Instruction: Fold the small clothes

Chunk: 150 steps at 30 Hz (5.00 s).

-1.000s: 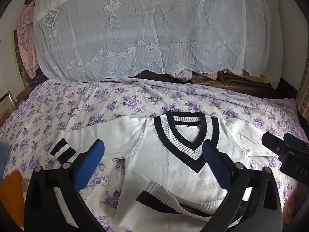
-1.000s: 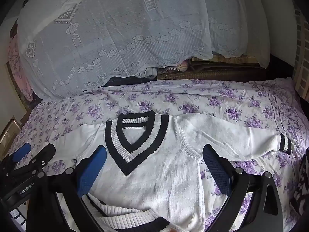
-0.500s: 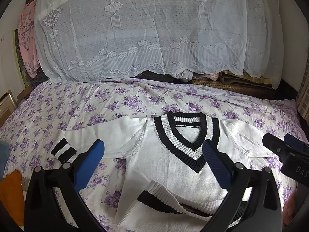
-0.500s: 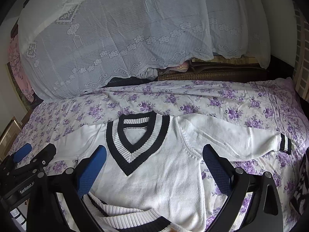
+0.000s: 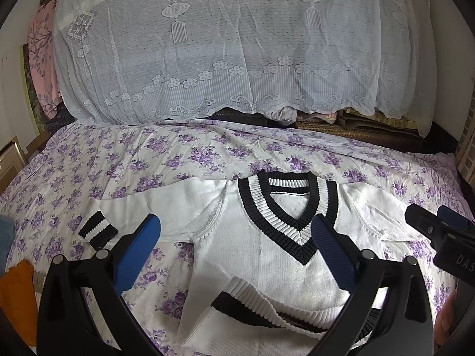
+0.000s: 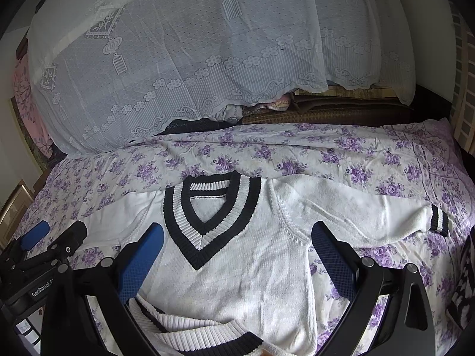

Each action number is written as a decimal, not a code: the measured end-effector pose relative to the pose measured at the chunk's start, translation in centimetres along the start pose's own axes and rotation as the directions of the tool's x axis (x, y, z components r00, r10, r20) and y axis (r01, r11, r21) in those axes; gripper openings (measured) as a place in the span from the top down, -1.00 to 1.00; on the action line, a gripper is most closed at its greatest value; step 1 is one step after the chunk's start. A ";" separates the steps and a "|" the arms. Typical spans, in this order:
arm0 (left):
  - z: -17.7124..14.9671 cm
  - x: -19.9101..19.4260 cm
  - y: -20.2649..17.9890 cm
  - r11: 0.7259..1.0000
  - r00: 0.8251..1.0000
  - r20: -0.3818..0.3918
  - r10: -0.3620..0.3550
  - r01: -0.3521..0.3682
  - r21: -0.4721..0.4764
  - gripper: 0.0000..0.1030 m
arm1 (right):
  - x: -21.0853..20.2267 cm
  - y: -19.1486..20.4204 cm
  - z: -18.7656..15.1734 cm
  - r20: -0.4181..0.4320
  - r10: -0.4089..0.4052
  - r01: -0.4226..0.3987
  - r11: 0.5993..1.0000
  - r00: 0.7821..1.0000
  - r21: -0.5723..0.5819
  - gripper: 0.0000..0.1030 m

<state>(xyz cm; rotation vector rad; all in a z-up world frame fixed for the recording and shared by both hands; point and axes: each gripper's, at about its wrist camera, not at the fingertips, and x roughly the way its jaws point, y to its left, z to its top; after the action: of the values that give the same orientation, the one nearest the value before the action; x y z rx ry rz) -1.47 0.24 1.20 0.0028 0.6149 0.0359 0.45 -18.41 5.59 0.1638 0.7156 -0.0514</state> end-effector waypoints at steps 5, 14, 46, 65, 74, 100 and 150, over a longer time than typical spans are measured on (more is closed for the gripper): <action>0.0 0.0 0.0 1.000 1.000 0.000 -0.001 0.001 0.002 -0.91 | 0.0 0.0 0.0 0.000 0.001 -0.001 1.000 1.000 0.000 -0.93; 0.0 0.0 0.1 1.000 1.000 0.000 -0.002 0.002 0.000 -0.92 | 0.0 0.1 0.0 -0.001 0.001 -0.001 1.000 1.000 -0.001 -0.93; 0.0 0.0 0.0 1.000 1.000 -0.003 -0.002 0.002 0.002 -0.91 | 0.0 0.1 0.0 0.000 0.001 -0.001 1.000 1.000 -0.001 -0.93; -2.4 6.4 3.9 0.999 0.975 -0.222 0.030 -0.039 -0.036 -0.92 | 4.2 0.8 -4.2 -0.157 -0.052 0.039 0.995 0.986 -0.088 -0.93; -6.6 13.7 4.2 0.991 0.891 -0.437 -0.124 0.092 -0.094 -0.91 | 9.0 0.0 -9.0 -0.314 -0.085 0.044 0.990 0.946 -0.136 -0.93; -20.5 -3.0 9.8 0.945 0.806 -0.524 -0.276 0.327 0.004 -0.91 | -7.2 -3.9 -19.6 -0.328 0.021 -0.088 0.977 0.944 -0.192 -0.93; -19.2 2.3 3.9 0.929 0.797 -0.541 -0.268 0.363 0.075 -0.76 | -0.8 -1.8 -20.9 -0.379 0.216 -0.289 0.946 0.900 -0.147 -0.38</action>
<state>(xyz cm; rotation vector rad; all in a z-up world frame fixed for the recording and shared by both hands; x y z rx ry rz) -10.81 4.08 -15.77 0.0626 1.1622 -0.3590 -13.88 -16.70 -9.64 0.0720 1.0544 0.3088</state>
